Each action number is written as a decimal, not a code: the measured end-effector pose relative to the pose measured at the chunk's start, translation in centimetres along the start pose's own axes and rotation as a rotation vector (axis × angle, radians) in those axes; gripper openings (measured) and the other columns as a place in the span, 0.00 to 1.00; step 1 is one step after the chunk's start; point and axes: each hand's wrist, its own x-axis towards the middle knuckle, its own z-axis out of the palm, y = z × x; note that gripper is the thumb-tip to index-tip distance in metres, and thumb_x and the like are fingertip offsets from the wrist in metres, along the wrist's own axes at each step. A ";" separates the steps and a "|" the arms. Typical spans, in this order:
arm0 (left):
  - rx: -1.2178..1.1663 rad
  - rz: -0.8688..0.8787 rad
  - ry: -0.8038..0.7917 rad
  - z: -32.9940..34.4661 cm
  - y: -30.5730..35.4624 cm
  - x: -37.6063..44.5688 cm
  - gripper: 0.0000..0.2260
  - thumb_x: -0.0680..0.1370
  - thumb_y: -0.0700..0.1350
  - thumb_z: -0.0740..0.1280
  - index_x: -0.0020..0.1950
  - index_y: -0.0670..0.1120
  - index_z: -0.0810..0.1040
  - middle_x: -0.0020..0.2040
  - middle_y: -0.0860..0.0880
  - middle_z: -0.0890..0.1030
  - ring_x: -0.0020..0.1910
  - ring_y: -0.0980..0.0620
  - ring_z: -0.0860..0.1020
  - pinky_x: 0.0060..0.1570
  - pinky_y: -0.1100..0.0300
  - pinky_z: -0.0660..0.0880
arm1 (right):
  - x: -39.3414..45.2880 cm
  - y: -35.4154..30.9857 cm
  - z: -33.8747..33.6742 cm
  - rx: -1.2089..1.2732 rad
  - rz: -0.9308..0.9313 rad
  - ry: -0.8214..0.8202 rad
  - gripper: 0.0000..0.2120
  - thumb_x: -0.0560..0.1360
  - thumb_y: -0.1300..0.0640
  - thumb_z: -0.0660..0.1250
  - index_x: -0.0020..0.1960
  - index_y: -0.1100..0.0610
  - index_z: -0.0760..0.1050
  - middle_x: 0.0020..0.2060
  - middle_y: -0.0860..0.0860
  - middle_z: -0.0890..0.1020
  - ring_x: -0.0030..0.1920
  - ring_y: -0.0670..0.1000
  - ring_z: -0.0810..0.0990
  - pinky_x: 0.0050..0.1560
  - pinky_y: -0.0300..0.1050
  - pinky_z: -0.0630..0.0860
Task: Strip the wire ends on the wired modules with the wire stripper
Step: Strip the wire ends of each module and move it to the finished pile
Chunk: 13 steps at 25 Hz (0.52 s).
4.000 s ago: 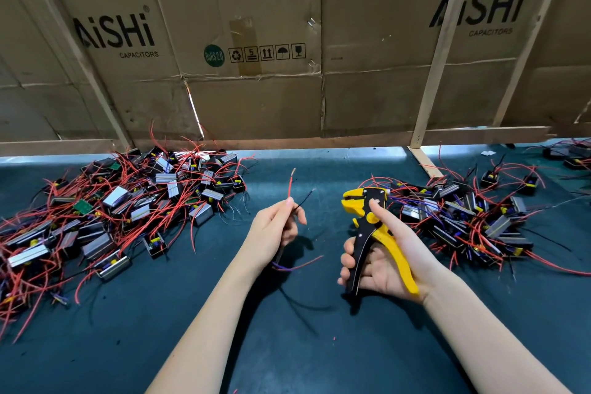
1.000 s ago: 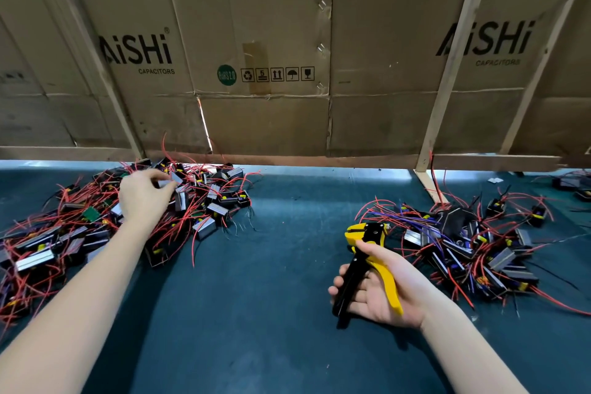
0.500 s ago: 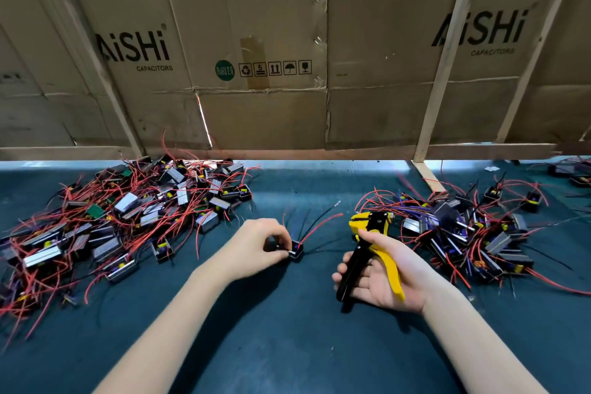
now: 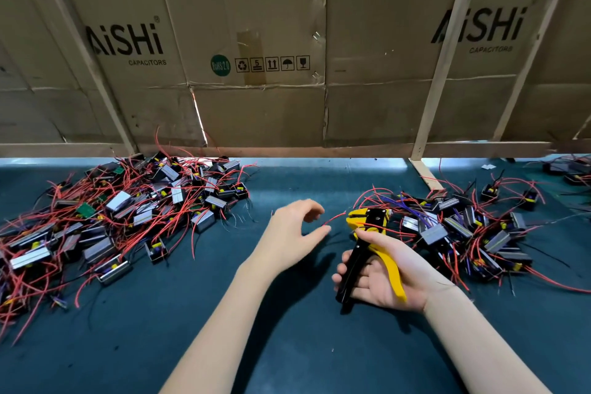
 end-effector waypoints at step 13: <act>0.036 -0.218 0.188 1.4 -0.8 -1.7 0.03 0.75 0.41 0.69 0.42 0.48 0.80 0.36 0.56 0.80 0.39 0.51 0.79 0.46 0.54 0.77 | 0.1 -0.5 -0.2 0.393 -0.354 -0.069 0.28 0.72 0.38 0.67 0.49 0.65 0.74 0.39 0.62 0.81 0.42 0.62 0.84 0.46 0.59 0.83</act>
